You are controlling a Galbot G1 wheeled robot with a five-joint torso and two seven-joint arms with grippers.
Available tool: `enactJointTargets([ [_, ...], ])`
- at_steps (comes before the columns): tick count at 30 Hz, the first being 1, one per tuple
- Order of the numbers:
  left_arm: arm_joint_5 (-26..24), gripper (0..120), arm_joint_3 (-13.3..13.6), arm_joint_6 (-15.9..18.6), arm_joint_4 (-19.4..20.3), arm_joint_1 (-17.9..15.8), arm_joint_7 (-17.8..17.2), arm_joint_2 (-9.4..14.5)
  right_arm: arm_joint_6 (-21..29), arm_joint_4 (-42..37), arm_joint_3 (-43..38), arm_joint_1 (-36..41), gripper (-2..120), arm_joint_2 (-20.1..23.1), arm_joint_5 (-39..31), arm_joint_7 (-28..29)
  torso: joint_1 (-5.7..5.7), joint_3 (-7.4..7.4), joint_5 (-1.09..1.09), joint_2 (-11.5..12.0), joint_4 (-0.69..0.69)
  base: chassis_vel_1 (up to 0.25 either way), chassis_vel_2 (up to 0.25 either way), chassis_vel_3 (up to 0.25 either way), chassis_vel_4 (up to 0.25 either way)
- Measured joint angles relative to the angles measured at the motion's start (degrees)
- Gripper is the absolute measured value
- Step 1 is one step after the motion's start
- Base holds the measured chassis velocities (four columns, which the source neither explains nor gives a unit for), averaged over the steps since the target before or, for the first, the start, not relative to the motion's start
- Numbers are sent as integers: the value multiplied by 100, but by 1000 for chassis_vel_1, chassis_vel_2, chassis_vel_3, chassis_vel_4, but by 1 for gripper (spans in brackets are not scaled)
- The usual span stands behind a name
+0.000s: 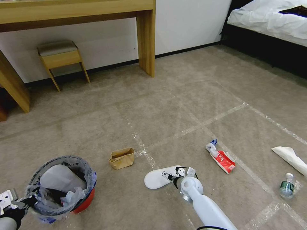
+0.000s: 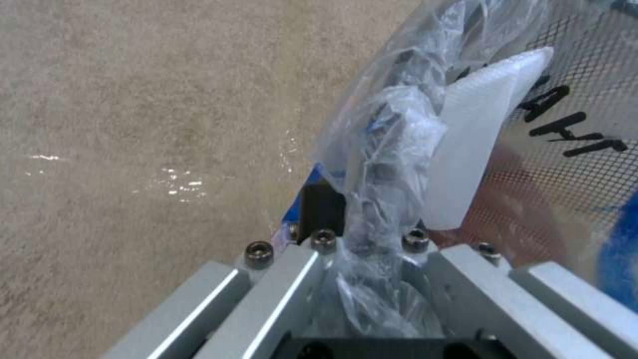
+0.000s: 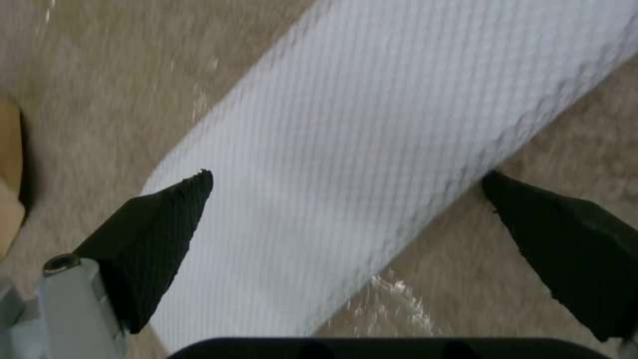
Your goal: Pick up the trash bin and place the garbage on the floor into it.
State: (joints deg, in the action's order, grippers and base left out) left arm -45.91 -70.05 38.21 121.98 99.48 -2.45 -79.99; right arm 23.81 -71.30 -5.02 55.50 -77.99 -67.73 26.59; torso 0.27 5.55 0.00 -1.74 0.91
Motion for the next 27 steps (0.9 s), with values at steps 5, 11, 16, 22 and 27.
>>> enactJointTargets([
  [5, 5, 1, 14, -1, -2, -1, 1, 6, -3, 63, 6, -44, 100, -27, 7, -5, 0, 0, -2, 0, 2, 0, 0, 0, 0],
  [11, -1, 1, 3, -2, 13, 20, 2, 24, -19, 182, 46, -106, 100, -70, 46, -24, 0, -1, -5, -2, 4, 0, 0, 0, 0],
  [16, -4, 1, -4, -2, 13, 29, 1, 27, -34, 252, 50, -130, 100, -93, 74, -54, -1, -1, -5, -3, 4, 0, 0, 0, 0],
  [22, -3, 1, -1, -2, 12, 26, 1, 19, -55, 267, 51, -130, 100, -108, 102, -93, -1, 1, -3, -1, 4, 0, 0, 0, 0],
  [27, 12, 1, 19, -2, 0, 4, 0, 2, -91, 200, 56, -106, 100, -105, 116, -99, 0, 4, 1, 4, 2, 0, 0, 0, 0],
])
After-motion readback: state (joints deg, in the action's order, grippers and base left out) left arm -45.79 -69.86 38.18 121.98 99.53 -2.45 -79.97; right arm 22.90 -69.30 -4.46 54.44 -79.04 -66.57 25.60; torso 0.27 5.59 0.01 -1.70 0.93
